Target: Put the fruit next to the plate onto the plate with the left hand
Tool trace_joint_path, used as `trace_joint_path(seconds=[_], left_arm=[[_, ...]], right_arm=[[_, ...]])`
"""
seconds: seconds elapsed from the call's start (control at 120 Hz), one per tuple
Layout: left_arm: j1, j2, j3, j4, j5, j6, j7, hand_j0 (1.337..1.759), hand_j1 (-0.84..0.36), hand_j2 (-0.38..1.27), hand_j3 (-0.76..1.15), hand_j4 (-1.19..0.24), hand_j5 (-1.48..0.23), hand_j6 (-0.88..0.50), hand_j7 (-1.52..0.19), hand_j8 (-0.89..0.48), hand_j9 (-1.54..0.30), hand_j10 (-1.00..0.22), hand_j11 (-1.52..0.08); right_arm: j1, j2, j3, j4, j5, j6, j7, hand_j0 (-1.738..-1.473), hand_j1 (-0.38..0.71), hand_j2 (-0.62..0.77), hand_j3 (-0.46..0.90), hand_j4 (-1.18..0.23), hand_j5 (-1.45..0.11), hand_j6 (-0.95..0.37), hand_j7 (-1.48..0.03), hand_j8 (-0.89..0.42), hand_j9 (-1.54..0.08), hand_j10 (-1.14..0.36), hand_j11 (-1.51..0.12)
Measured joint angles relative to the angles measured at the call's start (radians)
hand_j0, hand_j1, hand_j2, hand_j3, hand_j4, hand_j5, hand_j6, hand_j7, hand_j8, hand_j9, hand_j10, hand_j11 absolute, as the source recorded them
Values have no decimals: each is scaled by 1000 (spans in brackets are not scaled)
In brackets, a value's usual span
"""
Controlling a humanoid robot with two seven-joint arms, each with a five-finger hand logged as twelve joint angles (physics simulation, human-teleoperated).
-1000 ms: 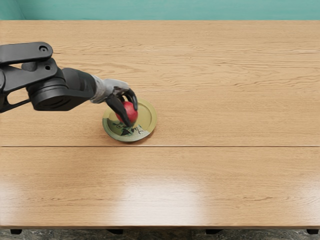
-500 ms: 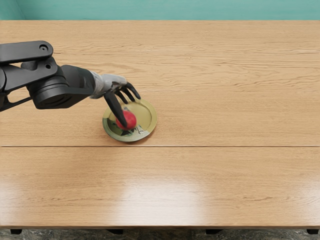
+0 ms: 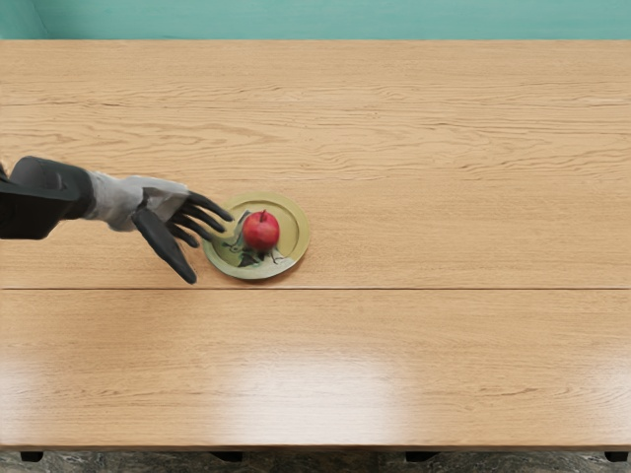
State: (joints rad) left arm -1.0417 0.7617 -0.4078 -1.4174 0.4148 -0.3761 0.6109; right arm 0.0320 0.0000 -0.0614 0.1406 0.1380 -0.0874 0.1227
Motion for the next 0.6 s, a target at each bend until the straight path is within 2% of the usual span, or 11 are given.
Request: trace_joint_path(seconds=[0.117,0.158,0.225,0.308,0.4,0.6], left_arm=[[125,63,-238,20,-80,-155,0,1658,42,55,0,-257,-336,-254,-335,-254,-335,-256,-335],[173,63,-310,48,-126,-181,0,1658,43,55,0,-257,-335,-254,-334,-254,-334,-255,-334],[200,74,-386,118,-208,-207,0,1658,45,54,0,-255,-332,-254,-332,-253,-332,-254,-332],[213,77,-435,203,-282,-222,0,1658,46,53,0,-254,-331,-253,-330,-253,-330,-253,-330],[259,91,-458,258,-344,-230,0,1658,47,52,0,-253,-329,-252,-329,-251,-328,-252,-328],[272,92,-471,299,-391,-235,0,1658,49,51,0,-250,-326,-249,-326,-249,-326,-250,-326]], right_arm=[[0,0,0,0,0,0,0,-1658,-308,-7,0,-35,-45,-35,-45,-35,-45,-35,-45],[0,0,0,0,0,0,0,-1658,-308,-7,0,-35,-45,-35,-45,-35,-45,-35,-45],[0,0,0,0,0,0,0,-1658,-308,-7,0,-35,-45,-35,-45,-35,-45,-35,-45],[0,0,0,1,0,0,0,-1658,-308,-7,0,-35,-45,-35,-45,-35,-45,-35,-45],[0,0,0,1,0,0,0,-1658,-308,-7,0,-35,-45,-35,-45,-35,-45,-35,-45],[0,0,0,1,0,0,0,-1658,-308,-7,0,-35,-45,-35,-45,-35,-45,-35,-45]])
